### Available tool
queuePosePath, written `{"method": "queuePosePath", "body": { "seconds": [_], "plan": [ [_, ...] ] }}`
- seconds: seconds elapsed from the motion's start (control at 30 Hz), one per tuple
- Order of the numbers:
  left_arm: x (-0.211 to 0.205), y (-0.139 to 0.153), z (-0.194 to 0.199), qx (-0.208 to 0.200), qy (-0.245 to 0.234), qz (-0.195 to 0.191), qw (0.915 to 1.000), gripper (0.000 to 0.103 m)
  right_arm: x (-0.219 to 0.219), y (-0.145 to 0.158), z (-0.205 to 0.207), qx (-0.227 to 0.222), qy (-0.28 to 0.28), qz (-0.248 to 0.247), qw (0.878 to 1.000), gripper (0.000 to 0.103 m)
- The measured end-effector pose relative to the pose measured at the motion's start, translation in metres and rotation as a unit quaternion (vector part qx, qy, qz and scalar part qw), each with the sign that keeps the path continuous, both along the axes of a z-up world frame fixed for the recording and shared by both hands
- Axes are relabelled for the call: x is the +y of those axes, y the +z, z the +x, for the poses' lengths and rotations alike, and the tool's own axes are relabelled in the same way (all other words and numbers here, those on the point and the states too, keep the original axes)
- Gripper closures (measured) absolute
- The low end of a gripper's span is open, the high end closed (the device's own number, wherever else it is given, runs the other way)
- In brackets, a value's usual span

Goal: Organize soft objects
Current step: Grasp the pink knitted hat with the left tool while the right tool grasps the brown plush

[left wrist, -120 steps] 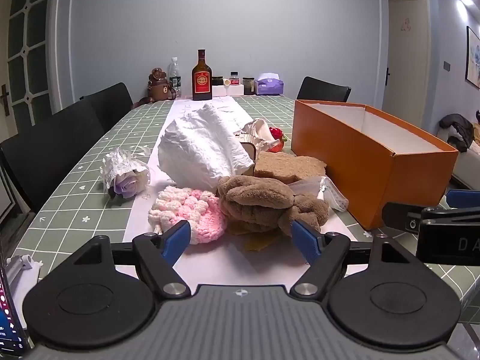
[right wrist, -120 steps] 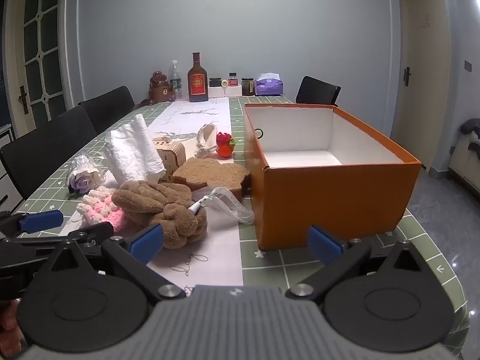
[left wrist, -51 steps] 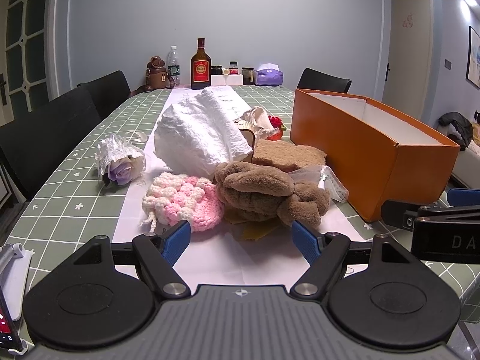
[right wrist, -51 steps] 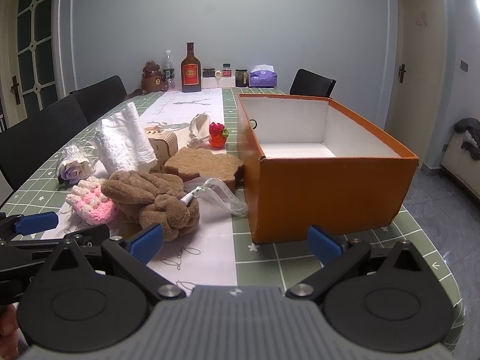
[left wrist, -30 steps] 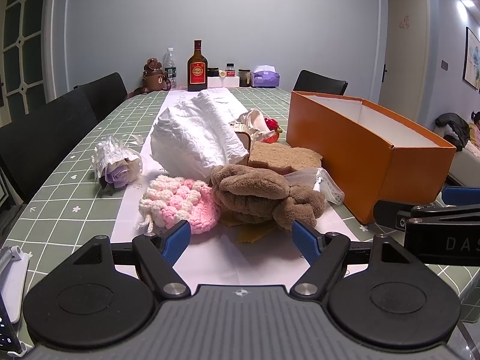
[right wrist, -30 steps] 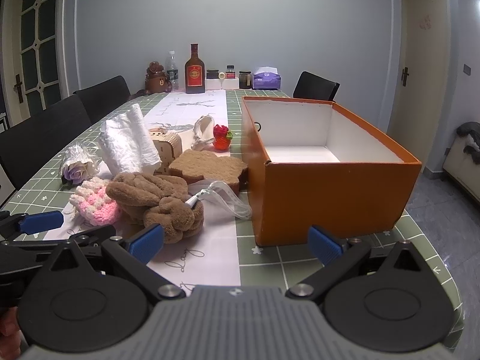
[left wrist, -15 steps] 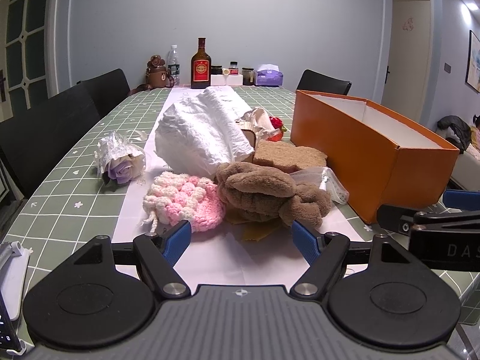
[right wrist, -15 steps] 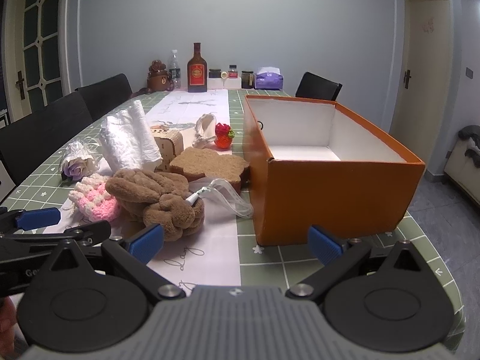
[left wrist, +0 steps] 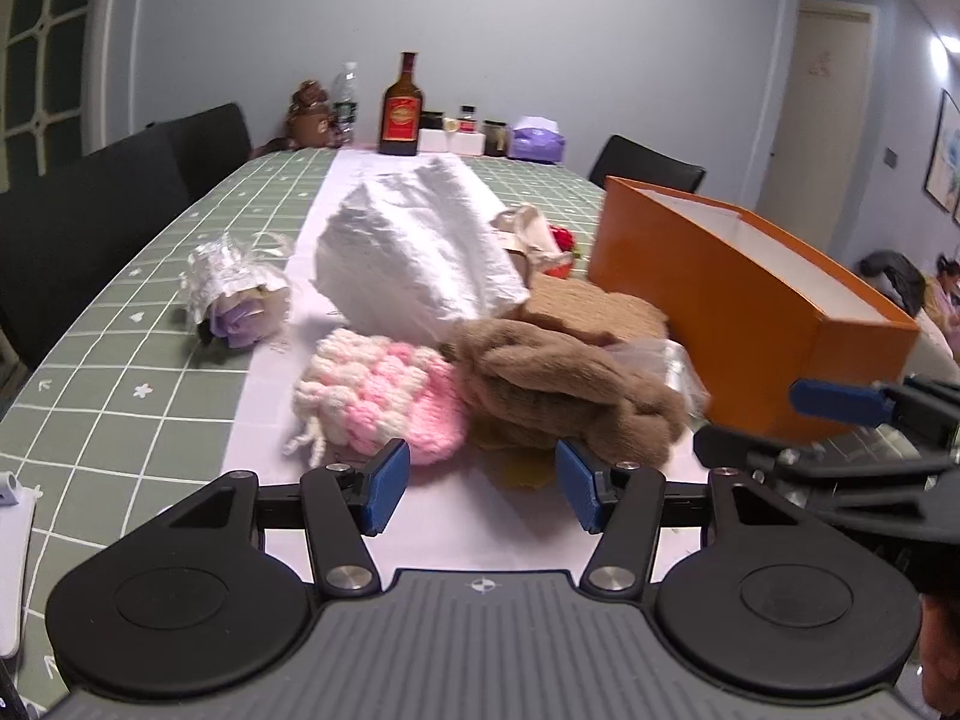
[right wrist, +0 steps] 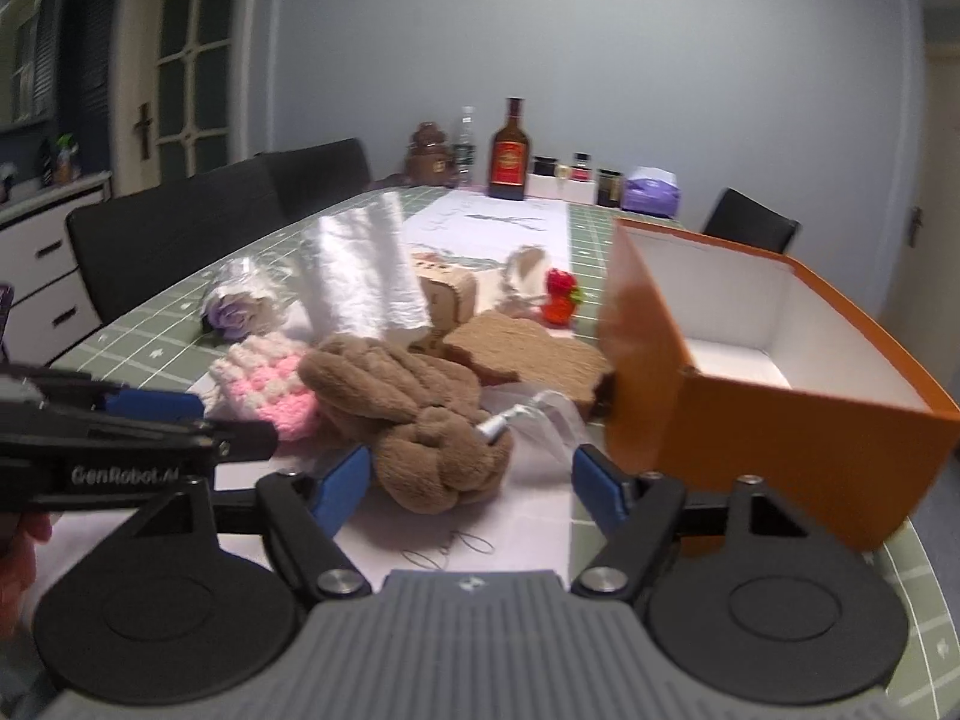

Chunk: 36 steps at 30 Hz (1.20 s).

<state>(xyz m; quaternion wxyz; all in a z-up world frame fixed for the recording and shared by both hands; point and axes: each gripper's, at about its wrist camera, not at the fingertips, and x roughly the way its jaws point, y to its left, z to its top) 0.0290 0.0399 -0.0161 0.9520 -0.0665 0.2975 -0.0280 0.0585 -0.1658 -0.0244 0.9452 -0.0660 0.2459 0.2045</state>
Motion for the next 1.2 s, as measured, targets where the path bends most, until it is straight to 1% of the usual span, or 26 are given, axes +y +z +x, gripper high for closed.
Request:
{"method": "queuePosePath", "body": {
  "seconds": [0.07, 0.1, 0.13, 0.17, 0.23, 0.27, 0.3, 0.33, 0.5, 0.57, 0.63, 0.7, 0.73, 0.77, 0.83, 0.87, 0.9, 0.93, 0.97, 1.0, 1.03, 1.07, 1.2],
  "plan": [
    [0.011, -0.001, 0.009, 0.008, 0.011, -0.022, 0.9997, 0.035, 0.010, -0.001, 0.009, 0.002, 0.019, -0.010, 1.000, 0.036],
    [0.017, -0.001, 0.013, 0.012, 0.017, -0.031, 0.9993, 0.032, 0.014, -0.002, 0.013, 0.004, 0.028, -0.013, 1.000, 0.037],
    [0.024, -0.002, 0.018, 0.017, 0.026, -0.041, 0.9987, 0.026, 0.019, -0.002, 0.017, 0.005, 0.036, -0.016, 0.999, 0.037],
    [0.030, -0.003, 0.023, 0.020, 0.038, -0.049, 0.9979, 0.022, 0.024, -0.002, 0.022, 0.005, 0.043, -0.020, 0.999, 0.037],
    [0.042, -0.005, 0.032, 0.028, 0.058, -0.061, 0.9960, 0.020, 0.034, -0.004, 0.032, 0.009, 0.059, -0.029, 0.998, 0.035],
    [0.047, -0.007, 0.038, 0.036, 0.065, -0.064, 0.9952, 0.020, 0.040, -0.005, 0.038, 0.013, 0.066, -0.033, 0.997, 0.033],
    [0.050, -0.009, 0.044, 0.042, 0.070, -0.065, 0.9946, 0.020, 0.045, -0.007, 0.043, 0.017, 0.072, -0.037, 0.997, 0.027],
    [0.053, -0.011, 0.049, 0.047, 0.074, -0.065, 0.9941, 0.019, 0.049, -0.008, 0.049, 0.021, 0.078, -0.040, 0.996, 0.024],
    [0.057, -0.023, 0.070, 0.067, 0.079, -0.065, 0.9925, 0.017, 0.067, -0.014, 0.077, 0.027, 0.091, -0.057, 0.994, 0.025],
    [0.058, -0.027, 0.075, 0.073, 0.083, -0.070, 0.9914, 0.017, 0.072, -0.017, 0.085, 0.040, 0.097, -0.059, 0.993, 0.030],
    [0.058, -0.030, 0.077, 0.076, 0.087, -0.073, 0.9907, 0.017, 0.073, -0.023, 0.093, 0.065, 0.100, -0.049, 0.992, 0.031],
    [0.058, -0.033, 0.079, 0.077, 0.090, -0.075, 0.9901, 0.018, 0.071, -0.027, 0.096, 0.073, 0.094, -0.038, 0.992, 0.034],
    [0.057, -0.034, 0.079, 0.072, 0.091, -0.072, 0.9906, 0.019, 0.071, -0.028, 0.098, 0.073, 0.093, -0.039, 0.992, 0.037],
    [0.055, -0.035, 0.079, 0.070, 0.093, -0.065, 0.9911, 0.024, 0.071, -0.029, 0.098, 0.072, 0.093, -0.040, 0.992, 0.038],
    [0.051, -0.035, 0.079, 0.066, 0.090, -0.049, 0.9926, 0.029, 0.069, -0.030, 0.096, 0.070, 0.092, -0.040, 0.992, 0.044],
    [0.049, -0.035, 0.078, 0.065, 0.089, -0.044, 0.9929, 0.033, 0.068, -0.030, 0.096, 0.070, 0.090, -0.037, 0.993, 0.046],
    [0.049, -0.035, 0.078, 0.064, 0.090, -0.044, 0.9929, 0.038, 0.067, -0.029, 0.096, 0.071, 0.089, -0.036, 0.993, 0.050],
    [0.049, -0.034, 0.077, 0.064, 0.091, -0.049, 0.9926, 0.044, 0.066, -0.028, 0.096, 0.069, 0.090, -0.037, 0.993, 0.055],
    [0.050, -0.034, 0.077, 0.063, 0.091, -0.051, 0.9926, 0.059, 0.066, -0.026, 0.095, 0.065, 0.091, -0.039, 0.993, 0.056],
    [0.050, -0.033, 0.077, 0.061, 0.086, -0.053, 0.9930, 0.066, 0.067, -0.023, 0.093, 0.062, 0.093, -0.044, 0.993, 0.059],
    [0.049, -0.032, 0.076, 0.060, 0.085, -0.053, 0.9932, 0.066, 0.068, -0.021, 0.092, 0.058, 0.096, -0.049, 0.992, 0.060],
    [0.048, -0.030, 0.075, 0.058, 0.085, -0.049, 0.9935, 0.068, 0.068, -0.018, 0.090, 0.055, 0.100, -0.049, 0.992, 0.060],
    [0.047, -0.019, 0.064, 0.037, 0.084, -0.046, 0.9947, 0.070, 0.061, 0.000, 0.084, 0.045, 0.107, -0.027, 0.993, 0.060]
  ]
}}
